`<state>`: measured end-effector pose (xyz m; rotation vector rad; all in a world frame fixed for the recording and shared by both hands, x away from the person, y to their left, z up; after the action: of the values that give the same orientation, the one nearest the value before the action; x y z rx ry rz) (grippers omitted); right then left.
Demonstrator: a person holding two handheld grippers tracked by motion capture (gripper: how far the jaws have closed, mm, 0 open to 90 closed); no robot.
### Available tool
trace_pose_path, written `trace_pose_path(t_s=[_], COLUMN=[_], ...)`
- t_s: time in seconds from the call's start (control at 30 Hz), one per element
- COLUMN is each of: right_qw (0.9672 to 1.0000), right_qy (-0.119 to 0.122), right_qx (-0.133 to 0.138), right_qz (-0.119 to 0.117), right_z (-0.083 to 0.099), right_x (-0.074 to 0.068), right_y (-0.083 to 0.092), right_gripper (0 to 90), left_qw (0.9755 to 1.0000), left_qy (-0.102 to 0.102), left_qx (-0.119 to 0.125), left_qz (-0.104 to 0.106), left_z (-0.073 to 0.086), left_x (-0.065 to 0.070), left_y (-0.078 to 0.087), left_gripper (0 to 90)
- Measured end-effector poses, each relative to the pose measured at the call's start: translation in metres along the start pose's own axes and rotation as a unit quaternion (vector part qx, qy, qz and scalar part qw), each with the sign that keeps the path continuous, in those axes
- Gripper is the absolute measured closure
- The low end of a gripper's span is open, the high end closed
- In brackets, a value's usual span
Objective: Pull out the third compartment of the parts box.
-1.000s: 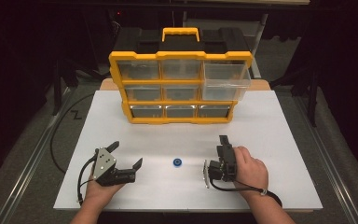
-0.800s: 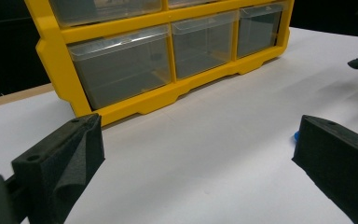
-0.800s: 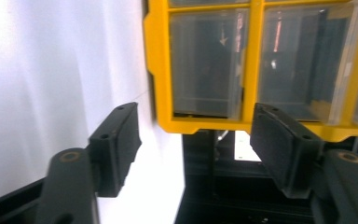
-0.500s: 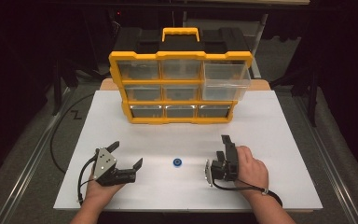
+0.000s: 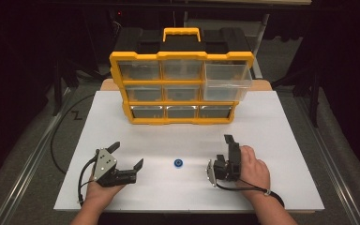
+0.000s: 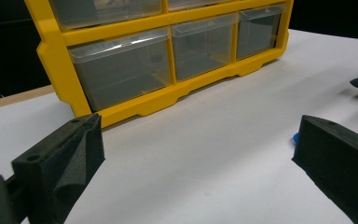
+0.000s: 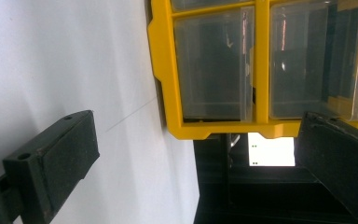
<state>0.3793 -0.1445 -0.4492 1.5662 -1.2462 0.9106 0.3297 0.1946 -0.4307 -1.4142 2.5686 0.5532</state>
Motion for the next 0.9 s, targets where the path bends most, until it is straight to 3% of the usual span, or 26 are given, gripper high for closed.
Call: trace_pose_path(t_s=[0.17,0.4,0.5,0.67,0.7,0.73,0.8,0.9], right_qw=[0.9998,0.9961,0.9909,0.9854,0.9832,0.9776,0.9749,0.967], right_qy=[-0.02,-0.083,-0.127,-0.16,-0.172,-0.199,-0.21,-0.241], right_qx=[0.004,0.001,-0.001,-0.006,-0.008,-0.015,-0.013,-0.015], right_qz=[-0.008,-0.027,-0.045,-0.057,-0.061,-0.068,-0.072,-0.08], right_z=[0.0,0.002,0.003,0.007,0.008,0.009,0.011,0.013], right_x=[0.001,0.005,0.005,0.008,0.008,0.007,0.01,0.011], right_y=[0.0,0.0,0.0,-0.001,-0.002,-0.002,-0.004,-0.005], right_gripper=[0.9,0.9,0.9,1.0,1.0,1.0,1.0,1.0], left_qw=[1.0,1.0,1.0,0.9999,0.9999,0.9999,0.9998,0.9998], left_qy=[0.001,0.007,0.009,0.015,0.016,0.017,0.019,0.02], left_qx=[0.0,0.002,0.001,0.002,0.001,0.0,0.001,0.0], left_qz=[0.0,0.001,0.003,0.001,0.0,0.001,0.001,0.002], left_z=[0.0,0.0,0.0,0.0,0.0,0.0,0.0,0.0], left_x=[0.0,-0.001,-0.001,-0.002,-0.002,-0.002,-0.002,-0.002], left_y=[0.0,0.0,0.0,0.0,0.0,0.0,0.0,0.0], left_gripper=[2.3,2.3,2.3,2.3,2.3,2.3,2.3,2.3])
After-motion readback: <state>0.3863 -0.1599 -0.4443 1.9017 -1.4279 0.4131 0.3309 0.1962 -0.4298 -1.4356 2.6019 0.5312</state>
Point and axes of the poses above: each handheld gripper's, and its own axes: y roughly backward along the jaws, z roughly out of its underside, x roughly to its right, the point moved 4 cm from there along -y, roughly forward along the jaws, and after that the axes turned 14 degrees about -y, right-handed, at the moved point
